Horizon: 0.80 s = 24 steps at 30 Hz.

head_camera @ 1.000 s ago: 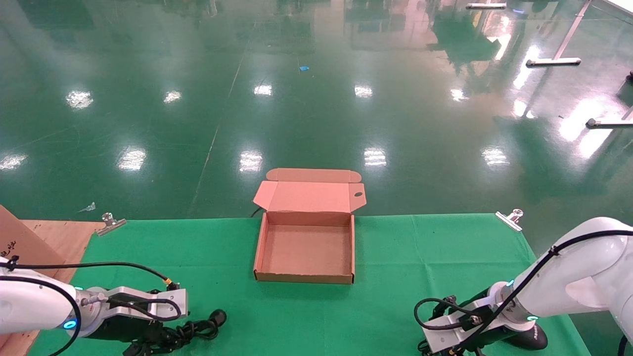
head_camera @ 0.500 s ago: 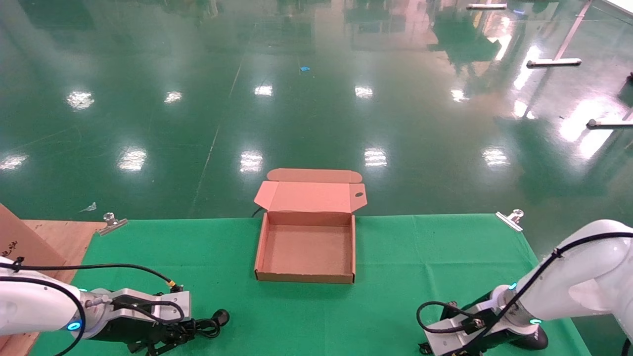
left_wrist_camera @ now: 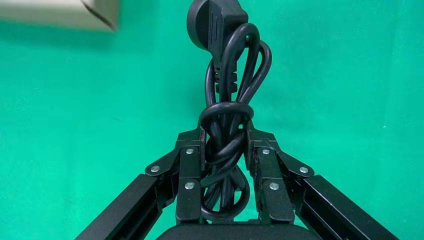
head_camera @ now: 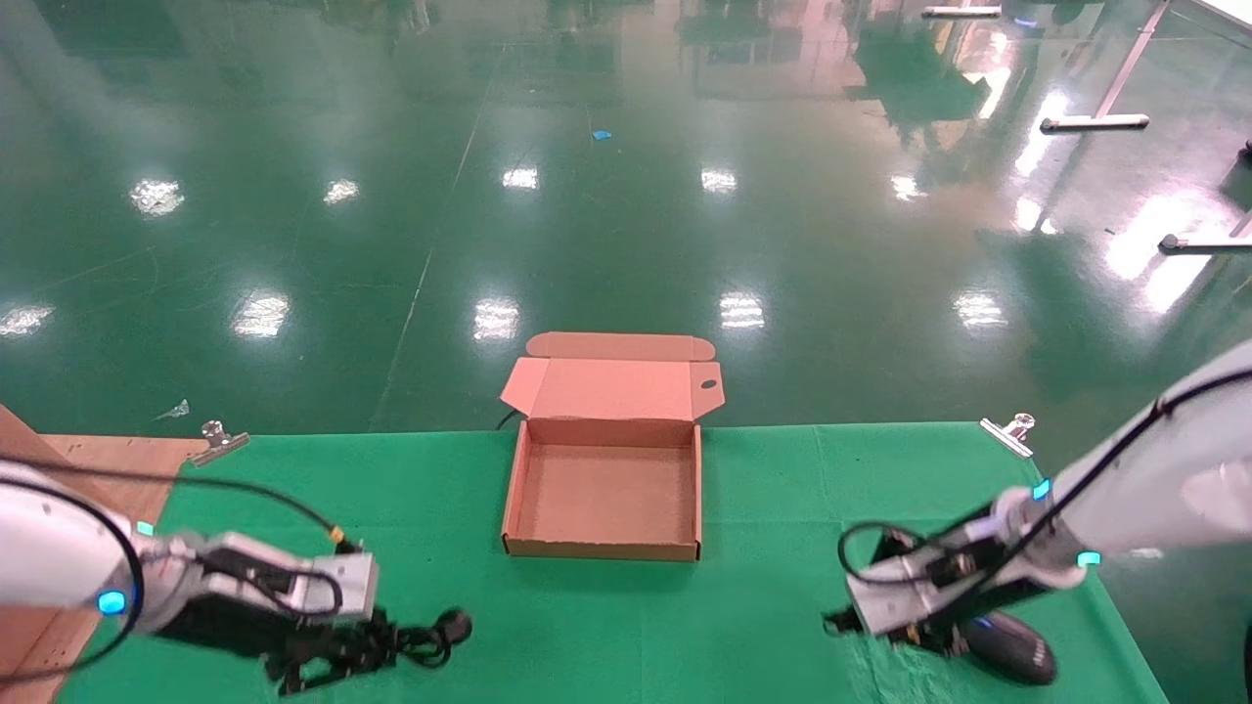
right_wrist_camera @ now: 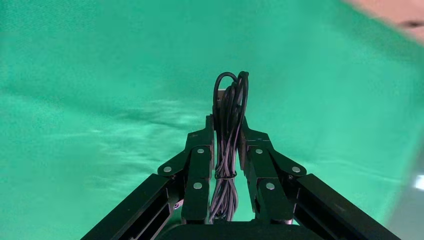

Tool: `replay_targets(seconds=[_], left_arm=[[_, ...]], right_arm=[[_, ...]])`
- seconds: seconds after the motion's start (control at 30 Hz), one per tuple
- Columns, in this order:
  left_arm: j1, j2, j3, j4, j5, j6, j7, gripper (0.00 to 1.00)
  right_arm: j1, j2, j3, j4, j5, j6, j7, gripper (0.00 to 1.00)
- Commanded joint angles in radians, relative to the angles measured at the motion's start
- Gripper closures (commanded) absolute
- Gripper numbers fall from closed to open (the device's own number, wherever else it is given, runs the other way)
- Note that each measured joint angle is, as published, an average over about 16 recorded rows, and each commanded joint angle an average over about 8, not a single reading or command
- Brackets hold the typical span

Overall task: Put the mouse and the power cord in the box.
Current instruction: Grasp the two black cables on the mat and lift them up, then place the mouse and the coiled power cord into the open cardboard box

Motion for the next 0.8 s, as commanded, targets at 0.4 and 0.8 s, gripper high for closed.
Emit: replay_targets(seconds=[0.4,0.8], left_arm=[[-0.183,0.091,0.036,-0.055,0.055,0.004,0.036,1.0],[-0.243,0.201,0.029,-0.067,0.057,-0.264,0.101,1.0]], right_arm=[[0.172,-0.074,0.028,0.053,0.042,-0.042,0.043,1.0],[0.18,-0.109,-0.029,0.347,0.118,0.061,0.178,1.0]])
